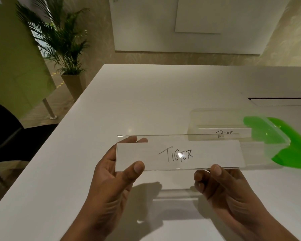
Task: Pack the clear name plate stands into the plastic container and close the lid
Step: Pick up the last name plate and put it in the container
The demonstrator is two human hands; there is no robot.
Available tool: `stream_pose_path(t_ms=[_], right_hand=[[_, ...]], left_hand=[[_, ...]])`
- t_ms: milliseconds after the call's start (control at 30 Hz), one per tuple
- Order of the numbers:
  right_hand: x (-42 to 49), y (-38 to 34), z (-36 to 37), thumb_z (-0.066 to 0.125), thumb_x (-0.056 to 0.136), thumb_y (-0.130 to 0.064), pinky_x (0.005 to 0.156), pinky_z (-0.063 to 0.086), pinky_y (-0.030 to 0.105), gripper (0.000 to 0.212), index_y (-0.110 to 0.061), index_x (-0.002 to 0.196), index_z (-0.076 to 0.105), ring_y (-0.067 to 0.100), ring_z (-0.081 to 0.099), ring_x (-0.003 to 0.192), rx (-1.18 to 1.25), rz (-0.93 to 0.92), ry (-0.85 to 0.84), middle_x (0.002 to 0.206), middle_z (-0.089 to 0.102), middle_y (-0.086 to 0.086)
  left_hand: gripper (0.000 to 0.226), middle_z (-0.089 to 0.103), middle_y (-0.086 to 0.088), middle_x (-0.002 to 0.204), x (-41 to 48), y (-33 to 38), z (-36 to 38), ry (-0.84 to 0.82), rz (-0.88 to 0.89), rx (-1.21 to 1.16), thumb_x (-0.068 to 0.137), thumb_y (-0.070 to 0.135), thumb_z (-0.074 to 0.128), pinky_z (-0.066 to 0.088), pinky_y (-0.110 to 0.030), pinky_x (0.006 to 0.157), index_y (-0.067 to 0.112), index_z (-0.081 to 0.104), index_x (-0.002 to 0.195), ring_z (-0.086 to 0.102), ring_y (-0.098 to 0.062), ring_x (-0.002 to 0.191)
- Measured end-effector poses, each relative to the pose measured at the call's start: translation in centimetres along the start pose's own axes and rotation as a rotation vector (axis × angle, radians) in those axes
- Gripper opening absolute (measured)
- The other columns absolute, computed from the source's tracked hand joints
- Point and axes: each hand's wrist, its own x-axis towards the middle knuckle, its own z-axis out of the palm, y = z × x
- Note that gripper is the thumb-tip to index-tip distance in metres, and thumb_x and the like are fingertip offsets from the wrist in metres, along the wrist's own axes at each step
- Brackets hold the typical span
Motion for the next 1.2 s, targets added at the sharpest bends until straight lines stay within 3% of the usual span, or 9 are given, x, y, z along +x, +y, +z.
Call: stream_pose_path(t_ms=[400, 500, 567, 633, 733, 800, 900, 1100, 1200], right_hand=[[0.3, 0.3, -0.7, 0.099, 0.026, -0.044, 0.055, 0.056, 0.025, 0.057, -0.007, 0.061, 0.073, 0.021, 0.069, 0.064, 0.031, 0.004, -0.013, 0.071, 0.072, 0.018], [0.7, -0.6, -1.4, 0.096, 0.035, -0.05, 0.073, 0.06, 0.039, 0.074, -0.013, 0.097, 0.076, 0.028, 0.072, 0.087, -0.092, -0.06, -0.077, 0.101, 0.074, 0.017], [1.2, -2.1, -1.8, 0.088, 0.043, -0.06, 0.083, 0.055, 0.055, 0.097, -0.015, 0.125, 0.061, 0.033, 0.066, 0.108, -0.213, -0.158, -0.11, 0.123, 0.068, 0.009], [1.6, -4.1, -2.1, 0.083, 0.044, -0.068, 0.088, 0.052, 0.057, 0.108, -0.014, 0.132, 0.052, 0.032, 0.064, 0.112, -0.332, -0.246, -0.077, 0.129, 0.065, 0.003], [1.3, -7.1, -2.2, 0.081, 0.051, -0.068, 0.09, 0.054, 0.035, 0.091, -0.025, 0.127, 0.056, 0.022, 0.067, 0.104, -0.714, -0.408, -0.106, 0.122, 0.068, -0.002], [0.8, -8.2, -1.9, 0.081, 0.058, -0.062, 0.087, 0.052, 0.029, 0.069, -0.035, 0.119, 0.063, 0.012, 0.066, 0.103, -1.074, -0.48, -0.215, 0.116, 0.069, -0.012], [0.0, -8.6, -1.1, 0.081, 0.06, -0.062, 0.082, 0.049, 0.021, 0.061, -0.039, 0.114, 0.064, 0.002, 0.063, 0.101, -1.415, -0.527, -0.359, 0.108, 0.066, -0.022], [-0.3, -9.3, -0.5, 0.081, 0.062, -0.057, 0.077, 0.051, 0.028, 0.056, -0.041, 0.111, 0.06, -0.002, 0.059, 0.092, -1.61, -0.518, -0.415, 0.103, 0.059, -0.029], [0.0, -10.1, -0.6, 0.082, 0.061, -0.053, 0.073, 0.052, 0.029, 0.055, -0.037, 0.11, 0.061, -0.001, 0.06, 0.09, -1.638, -0.54, -0.416, 0.102, 0.061, -0.026]], left_hand=[[0.059, 0.076, -0.009, 0.111, 0.2, 0.4, 0.6, -0.013, 0.041, 0.041, 0.055, 0.037, 0.095, 0.057, -0.023, 0.08, 0.022, 0.074, 0.108, 0.072, -0.022, 0.104], [0.058, 0.076, -0.011, 0.111, 0.3, 0.4, 0.2, -0.022, 0.044, 0.055, 0.054, 0.037, 0.096, 0.057, -0.024, 0.079, 0.023, 0.075, 0.106, 0.073, -0.024, 0.103], [0.059, 0.076, -0.01, 0.11, 0.3, 0.5, -0.1, -0.021, 0.042, 0.083, 0.052, 0.039, 0.096, 0.057, -0.024, 0.077, 0.023, 0.075, 0.104, 0.073, -0.025, 0.102], [0.061, 0.076, -0.012, 0.109, 0.5, 0.6, -0.3, -0.04, 0.056, 0.145, 0.052, 0.039, 0.096, 0.058, -0.025, 0.076, 0.02, 0.074, 0.105, 0.073, -0.028, 0.101], [0.065, 0.074, -0.013, 0.11, 0.6, 0.6, 0.0, -0.072, 0.082, 0.284, 0.051, 0.043, 0.096, 0.058, -0.029, 0.074, 0.015, 0.072, 0.105, 0.072, -0.03, 0.099], [0.069, 0.073, -0.012, 0.109, 0.7, 0.5, 0.6, -0.111, 0.105, 0.402, 0.051, 0.045, 0.095, 0.057, -0.03, 0.07, 0.012, 0.07, 0.106, 0.072, -0.029, 0.096], [0.057, 0.075, -0.007, 0.111, 0.9, 0.0, 1.9, -0.183, 0.152, 0.467, 0.052, 0.034, 0.093, 0.057, -0.027, 0.07, 0.017, 0.072, 0.103, 0.072, -0.024, 0.098], [0.057, 0.075, -0.003, 0.113, 1.4, -0.4, 3.6, -0.286, 0.192, 0.462, 0.053, 0.023, 0.094, 0.057, -0.023, 0.075, 0.021, 0.071, 0.106, 0.071, -0.019, 0.103], [0.08, 0.07, 0.0, 0.127, 2.1, -0.4, 3.6, -0.347, 0.189, 0.443, 0.051, 0.033, 0.097, 0.054, -0.026, 0.089, 0.026, 0.063, 0.123, 0.065, -0.019, 0.117]])
